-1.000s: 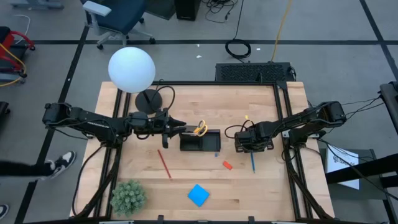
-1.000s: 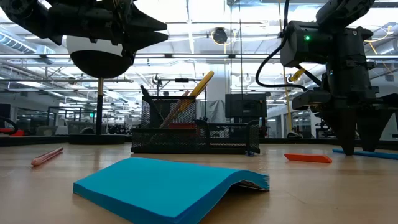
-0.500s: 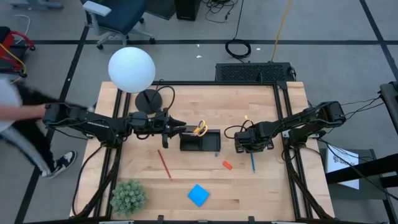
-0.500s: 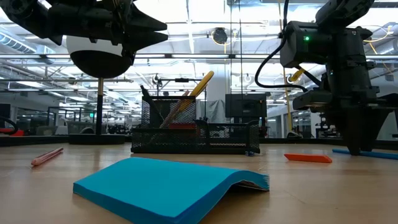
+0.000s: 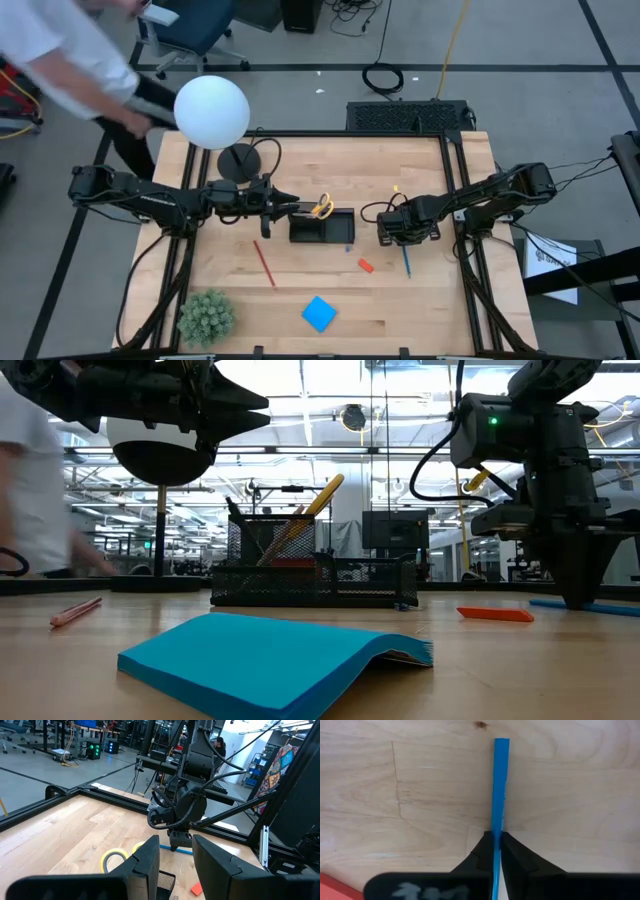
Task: Pick and place office supplies into organizer
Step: Put the blue pencil into the desk organizer
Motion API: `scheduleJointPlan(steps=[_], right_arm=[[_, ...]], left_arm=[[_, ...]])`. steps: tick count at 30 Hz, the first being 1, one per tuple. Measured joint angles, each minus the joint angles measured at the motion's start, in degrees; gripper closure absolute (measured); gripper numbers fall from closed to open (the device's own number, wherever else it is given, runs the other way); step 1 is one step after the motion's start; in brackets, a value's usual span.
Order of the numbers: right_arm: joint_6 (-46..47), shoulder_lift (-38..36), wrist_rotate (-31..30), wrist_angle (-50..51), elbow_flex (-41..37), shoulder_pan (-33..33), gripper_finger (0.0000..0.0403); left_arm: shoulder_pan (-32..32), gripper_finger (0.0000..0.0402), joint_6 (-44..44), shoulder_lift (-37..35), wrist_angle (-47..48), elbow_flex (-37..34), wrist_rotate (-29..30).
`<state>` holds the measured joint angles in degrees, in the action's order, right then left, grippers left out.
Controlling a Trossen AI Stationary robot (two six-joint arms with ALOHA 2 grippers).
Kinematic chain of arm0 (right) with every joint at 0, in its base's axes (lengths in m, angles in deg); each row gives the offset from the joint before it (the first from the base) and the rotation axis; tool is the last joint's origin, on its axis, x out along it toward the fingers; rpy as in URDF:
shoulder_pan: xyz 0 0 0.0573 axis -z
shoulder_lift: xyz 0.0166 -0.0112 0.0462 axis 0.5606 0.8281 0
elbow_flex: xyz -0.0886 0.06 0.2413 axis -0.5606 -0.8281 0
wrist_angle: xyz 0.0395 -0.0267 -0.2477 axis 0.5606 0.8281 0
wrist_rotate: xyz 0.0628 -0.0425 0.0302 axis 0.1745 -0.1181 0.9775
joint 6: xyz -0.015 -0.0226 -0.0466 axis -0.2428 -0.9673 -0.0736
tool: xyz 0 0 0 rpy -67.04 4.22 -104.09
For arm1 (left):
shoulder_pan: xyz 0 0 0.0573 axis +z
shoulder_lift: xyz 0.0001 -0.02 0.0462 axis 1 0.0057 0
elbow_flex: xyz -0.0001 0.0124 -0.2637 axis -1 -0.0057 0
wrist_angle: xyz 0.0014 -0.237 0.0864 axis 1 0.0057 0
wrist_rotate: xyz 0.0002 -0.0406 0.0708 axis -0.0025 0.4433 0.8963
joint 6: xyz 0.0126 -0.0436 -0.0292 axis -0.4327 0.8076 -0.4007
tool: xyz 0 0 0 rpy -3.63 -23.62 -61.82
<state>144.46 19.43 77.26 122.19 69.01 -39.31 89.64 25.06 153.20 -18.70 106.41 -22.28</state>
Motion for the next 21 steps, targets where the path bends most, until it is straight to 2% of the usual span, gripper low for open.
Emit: scheduleJointPlan(steps=[21], right_arm=[[-1.07, -0.92, 1.22, -0.27, -0.06, 0.0, 0.04]], left_arm=[[-0.02, 0.0288, -0.02, 0.0, 0.0, 0.0, 0.0]])
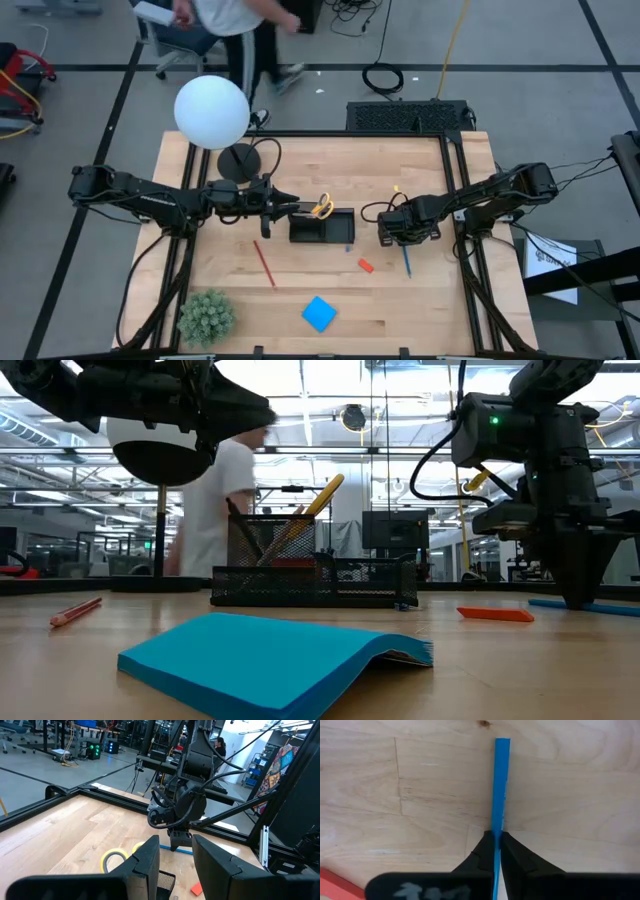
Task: Pick and place office supplies into organizer
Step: Put the blue pencil into the desk organizer
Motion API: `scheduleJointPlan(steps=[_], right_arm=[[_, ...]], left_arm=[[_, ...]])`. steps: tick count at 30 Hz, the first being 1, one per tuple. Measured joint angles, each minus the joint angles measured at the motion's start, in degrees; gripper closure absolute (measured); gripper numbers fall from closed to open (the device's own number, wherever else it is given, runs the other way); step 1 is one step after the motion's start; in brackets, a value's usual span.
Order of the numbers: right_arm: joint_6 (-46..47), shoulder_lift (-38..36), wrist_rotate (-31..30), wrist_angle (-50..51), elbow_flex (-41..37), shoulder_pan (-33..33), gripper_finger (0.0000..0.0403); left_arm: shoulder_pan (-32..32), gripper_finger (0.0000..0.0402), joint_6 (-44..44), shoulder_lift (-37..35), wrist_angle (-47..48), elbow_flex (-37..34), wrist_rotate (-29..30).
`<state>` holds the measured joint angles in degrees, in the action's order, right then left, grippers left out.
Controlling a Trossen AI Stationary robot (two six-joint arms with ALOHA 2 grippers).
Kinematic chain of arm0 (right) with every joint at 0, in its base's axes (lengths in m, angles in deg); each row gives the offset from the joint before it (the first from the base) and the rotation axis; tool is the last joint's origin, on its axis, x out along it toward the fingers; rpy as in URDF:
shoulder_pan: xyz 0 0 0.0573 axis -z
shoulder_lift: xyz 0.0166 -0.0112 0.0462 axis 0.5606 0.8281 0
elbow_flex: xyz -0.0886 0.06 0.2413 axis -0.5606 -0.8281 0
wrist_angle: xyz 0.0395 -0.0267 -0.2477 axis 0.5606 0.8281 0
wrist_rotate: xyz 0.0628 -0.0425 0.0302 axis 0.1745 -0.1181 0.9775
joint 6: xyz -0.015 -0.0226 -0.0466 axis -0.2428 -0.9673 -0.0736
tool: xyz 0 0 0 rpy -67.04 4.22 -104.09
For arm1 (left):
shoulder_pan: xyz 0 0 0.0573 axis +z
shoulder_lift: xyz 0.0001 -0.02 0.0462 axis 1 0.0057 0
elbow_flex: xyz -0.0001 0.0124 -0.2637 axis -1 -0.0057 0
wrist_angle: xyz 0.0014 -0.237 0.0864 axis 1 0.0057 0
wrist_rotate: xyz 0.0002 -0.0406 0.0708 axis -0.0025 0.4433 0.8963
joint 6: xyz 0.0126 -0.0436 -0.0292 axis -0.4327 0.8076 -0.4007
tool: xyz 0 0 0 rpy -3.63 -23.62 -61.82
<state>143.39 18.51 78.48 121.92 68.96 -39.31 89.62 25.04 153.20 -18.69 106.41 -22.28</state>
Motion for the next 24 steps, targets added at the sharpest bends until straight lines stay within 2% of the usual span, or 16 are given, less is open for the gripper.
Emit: scheduleJointPlan(steps=[24], right_arm=[[-0.46, -3.54, 0.26, 1.04, -0.05, 1.38, 0.0401]], left_arm=[[0.02, 0.0289, 0.0, 0.0, -0.02, 0.01, 0.0]])
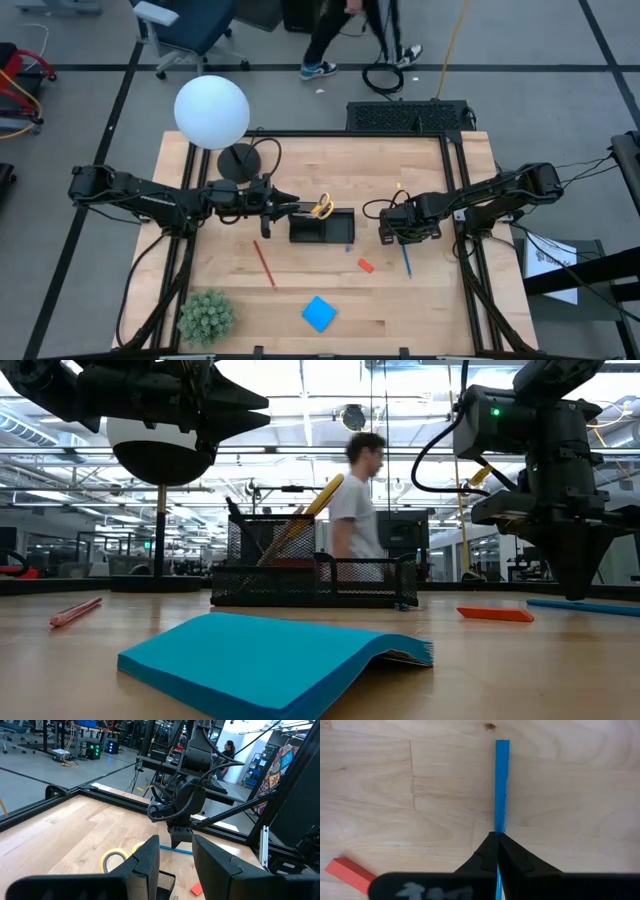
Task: Pick and place office supplies into organizer
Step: Put the blue pencil into the desk organizer
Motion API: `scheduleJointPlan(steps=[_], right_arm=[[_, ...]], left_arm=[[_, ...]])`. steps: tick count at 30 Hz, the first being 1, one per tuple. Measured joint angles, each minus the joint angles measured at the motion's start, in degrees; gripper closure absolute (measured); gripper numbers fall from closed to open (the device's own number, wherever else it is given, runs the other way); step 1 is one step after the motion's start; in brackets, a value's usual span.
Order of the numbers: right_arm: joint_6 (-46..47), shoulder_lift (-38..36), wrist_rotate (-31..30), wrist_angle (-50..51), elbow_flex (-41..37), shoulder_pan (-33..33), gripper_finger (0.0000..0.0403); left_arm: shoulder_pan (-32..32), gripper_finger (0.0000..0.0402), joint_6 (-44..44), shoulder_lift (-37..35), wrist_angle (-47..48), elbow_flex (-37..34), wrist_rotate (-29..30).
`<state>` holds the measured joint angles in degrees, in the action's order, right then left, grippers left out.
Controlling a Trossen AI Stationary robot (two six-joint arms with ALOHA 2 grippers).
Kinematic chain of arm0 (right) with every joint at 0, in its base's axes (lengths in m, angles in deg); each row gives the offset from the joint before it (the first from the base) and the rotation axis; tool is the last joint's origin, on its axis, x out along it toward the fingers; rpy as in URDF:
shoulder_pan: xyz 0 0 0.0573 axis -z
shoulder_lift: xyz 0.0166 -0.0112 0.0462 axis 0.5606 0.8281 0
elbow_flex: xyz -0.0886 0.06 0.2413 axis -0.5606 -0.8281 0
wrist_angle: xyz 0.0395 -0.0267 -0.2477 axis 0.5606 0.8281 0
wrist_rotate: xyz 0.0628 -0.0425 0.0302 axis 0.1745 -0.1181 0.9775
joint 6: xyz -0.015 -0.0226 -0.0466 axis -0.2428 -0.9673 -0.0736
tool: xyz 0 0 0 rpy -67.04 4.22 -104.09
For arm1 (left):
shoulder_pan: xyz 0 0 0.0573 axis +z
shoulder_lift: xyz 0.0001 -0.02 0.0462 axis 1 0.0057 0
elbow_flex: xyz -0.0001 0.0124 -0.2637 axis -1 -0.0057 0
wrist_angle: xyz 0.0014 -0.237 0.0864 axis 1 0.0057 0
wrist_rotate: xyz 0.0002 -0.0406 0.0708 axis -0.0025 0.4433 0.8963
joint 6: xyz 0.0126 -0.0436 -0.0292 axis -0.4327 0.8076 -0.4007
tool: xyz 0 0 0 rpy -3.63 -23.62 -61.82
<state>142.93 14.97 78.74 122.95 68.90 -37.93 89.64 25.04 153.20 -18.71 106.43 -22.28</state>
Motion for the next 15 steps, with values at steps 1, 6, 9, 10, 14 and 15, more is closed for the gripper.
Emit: scheduleJointPlan(steps=[1, 6, 9, 10, 14, 15], right_arm=[[-0.15, 0.0, 0.0, -0.02, 0.0, 0.0, 0.0402], [-1.39, -0.02, 0.16, -0.25, 0.02, 0.01, 0.0399], [-1.64, -0.02, 0.29, -0.4, 0.02, 0.04, 0.0378], [-1.64, -0.02, 0.4, -0.62, 0.02, 0.04, 0.0368], [-1.62, -0.02, 1.27, -1.4, 0.09, 0.04, 0.0321], [-1.62, -0.02, 1.27, -1.33, 0.09, 0.04, 0.0309]], left_arm=[[0.0, 0.0289, 0.0, 0.0, 0.02, 0.0, 0.0], [0.0, 0.0289, 0.0, 0.0, 0.01, -0.01, 0.0], [-0.01, 0.0289, 0.0, 0.0, 0.0, 0.01, 0.0], [0.0, 0.0289, 0.0, 0.0, 0.02, 0.01, 0.0], [0.0, 0.0289, 0.0, 0.0, 0.0, 0.01, 0.0], [0.0, 0.0288, 0.0, 0.0, 0.0, -0.01, 0.0]])
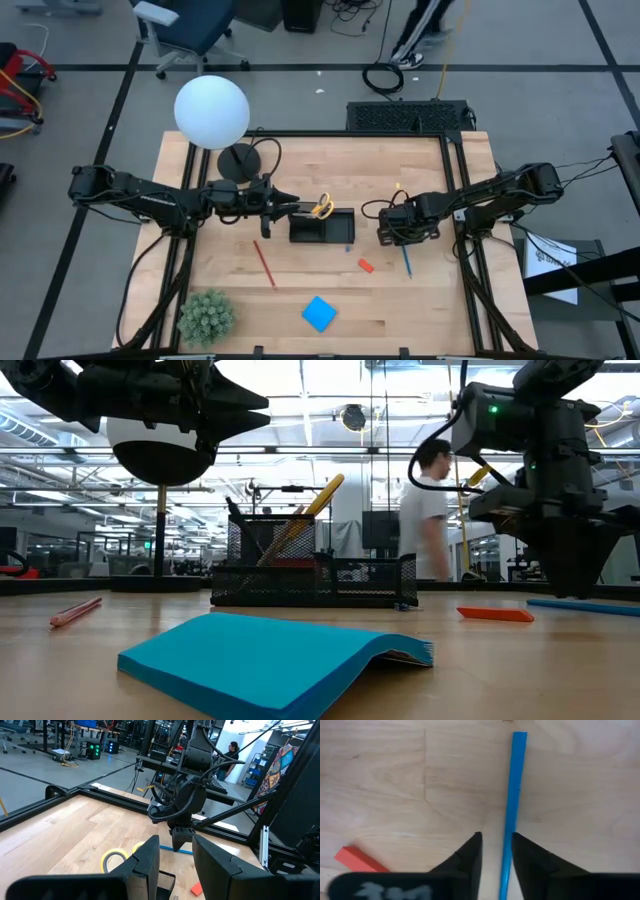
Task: Pick and place office supplies into organizer
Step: Put the blue pencil into the desk organizer
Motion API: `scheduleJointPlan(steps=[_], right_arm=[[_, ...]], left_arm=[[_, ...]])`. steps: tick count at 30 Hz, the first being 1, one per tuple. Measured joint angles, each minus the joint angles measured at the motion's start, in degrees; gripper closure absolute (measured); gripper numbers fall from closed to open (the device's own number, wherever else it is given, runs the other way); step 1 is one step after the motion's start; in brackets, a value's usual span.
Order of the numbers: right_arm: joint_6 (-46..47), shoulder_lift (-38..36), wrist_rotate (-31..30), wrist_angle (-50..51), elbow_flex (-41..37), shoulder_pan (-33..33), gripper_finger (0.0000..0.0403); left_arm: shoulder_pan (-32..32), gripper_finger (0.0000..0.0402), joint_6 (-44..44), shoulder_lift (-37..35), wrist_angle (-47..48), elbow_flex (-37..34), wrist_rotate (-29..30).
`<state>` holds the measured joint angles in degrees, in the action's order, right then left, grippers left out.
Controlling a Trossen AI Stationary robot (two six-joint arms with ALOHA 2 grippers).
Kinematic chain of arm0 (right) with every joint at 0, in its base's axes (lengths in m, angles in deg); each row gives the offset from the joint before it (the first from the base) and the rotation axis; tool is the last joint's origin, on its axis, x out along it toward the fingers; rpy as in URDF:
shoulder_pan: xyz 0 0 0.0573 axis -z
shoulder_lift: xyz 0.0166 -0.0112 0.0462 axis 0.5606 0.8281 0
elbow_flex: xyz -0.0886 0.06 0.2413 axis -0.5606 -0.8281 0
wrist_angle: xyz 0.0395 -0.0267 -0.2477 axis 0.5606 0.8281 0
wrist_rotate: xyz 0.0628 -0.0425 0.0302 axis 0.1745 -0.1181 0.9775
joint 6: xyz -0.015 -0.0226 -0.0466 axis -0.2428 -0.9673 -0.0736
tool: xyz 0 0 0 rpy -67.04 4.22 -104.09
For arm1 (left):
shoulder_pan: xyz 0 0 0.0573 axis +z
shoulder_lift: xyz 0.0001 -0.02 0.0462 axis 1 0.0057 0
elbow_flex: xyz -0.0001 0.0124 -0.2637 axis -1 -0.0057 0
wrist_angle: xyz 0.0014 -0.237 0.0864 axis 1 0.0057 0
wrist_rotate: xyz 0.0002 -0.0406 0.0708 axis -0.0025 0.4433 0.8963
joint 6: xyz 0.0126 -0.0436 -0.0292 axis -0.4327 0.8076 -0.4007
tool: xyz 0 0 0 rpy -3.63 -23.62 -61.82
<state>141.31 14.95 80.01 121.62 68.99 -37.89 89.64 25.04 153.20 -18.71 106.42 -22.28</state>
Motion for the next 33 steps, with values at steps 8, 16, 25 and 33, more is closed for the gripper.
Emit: scheduleJointPlan(steps=[8, 16, 25, 33], right_arm=[[0.07, 0.47, -1.79, 1.38, 0.0, 0.0, 0.0246], [-0.41, 5.0, 0.88, -1.74, -1.55, 0.09, 0.0242], [-2.57, 6.49, 1.6, -1.56, -1.66, 0.09, 0.0262], [-3.89, 6.6, 0.85, -1.31, -1.73, 0.0, 0.0305]], left_arm=[[0.0, 0.0288, 0.0, 0.0, 0.01, 0.01, 0.0], [0.0, 0.0288, 0.0, -0.01, 0.0, 0.01, 0.0], [-0.02, 0.0288, 0.02, 0.0, 0.02, 0.01, 0.0], [-0.01, 0.0289, 0.0, -0.01, 0.02, 0.01, 0.0]])
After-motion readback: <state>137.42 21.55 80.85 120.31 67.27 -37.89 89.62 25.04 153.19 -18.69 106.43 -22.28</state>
